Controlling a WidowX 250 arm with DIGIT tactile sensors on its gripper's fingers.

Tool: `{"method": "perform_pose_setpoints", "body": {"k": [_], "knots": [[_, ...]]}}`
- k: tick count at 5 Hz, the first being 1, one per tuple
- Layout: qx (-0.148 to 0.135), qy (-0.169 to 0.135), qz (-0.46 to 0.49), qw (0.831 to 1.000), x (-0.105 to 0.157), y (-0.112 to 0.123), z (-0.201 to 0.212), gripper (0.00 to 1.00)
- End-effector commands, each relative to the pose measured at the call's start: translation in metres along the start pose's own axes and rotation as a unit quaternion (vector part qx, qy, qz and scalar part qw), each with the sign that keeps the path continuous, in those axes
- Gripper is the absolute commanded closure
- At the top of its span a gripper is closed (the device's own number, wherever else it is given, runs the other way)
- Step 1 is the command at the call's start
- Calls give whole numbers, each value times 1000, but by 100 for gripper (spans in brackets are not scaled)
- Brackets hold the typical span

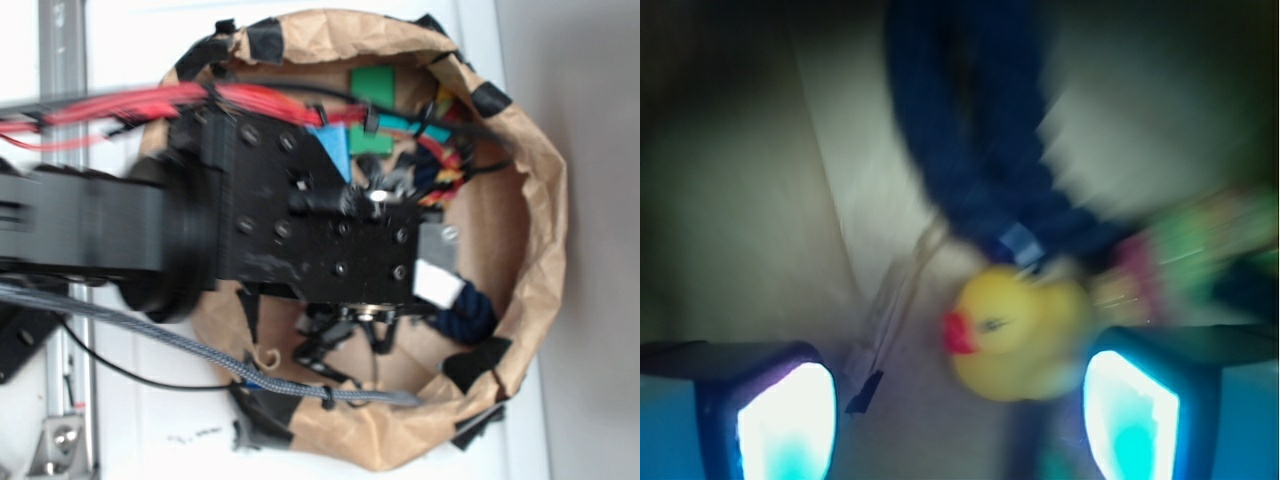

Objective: Grab the yellow duck.

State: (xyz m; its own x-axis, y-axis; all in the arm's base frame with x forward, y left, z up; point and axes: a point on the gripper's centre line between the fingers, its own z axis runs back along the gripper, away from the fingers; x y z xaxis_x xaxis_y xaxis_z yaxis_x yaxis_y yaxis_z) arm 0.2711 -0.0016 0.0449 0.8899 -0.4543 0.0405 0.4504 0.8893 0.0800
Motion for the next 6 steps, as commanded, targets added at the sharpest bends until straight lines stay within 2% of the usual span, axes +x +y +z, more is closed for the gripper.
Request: {"method": "perform_pose_setpoints", "body": {"k": [1, 3, 5, 6], "knots": [[28, -11, -21, 999, -4, 4, 1, 100], [14, -23, 4, 1000, 14, 16, 3, 100], [-42, -79, 23, 996, 15, 10, 58, 100], [-57, -83, 11, 995, 19, -5, 67, 100]]}}
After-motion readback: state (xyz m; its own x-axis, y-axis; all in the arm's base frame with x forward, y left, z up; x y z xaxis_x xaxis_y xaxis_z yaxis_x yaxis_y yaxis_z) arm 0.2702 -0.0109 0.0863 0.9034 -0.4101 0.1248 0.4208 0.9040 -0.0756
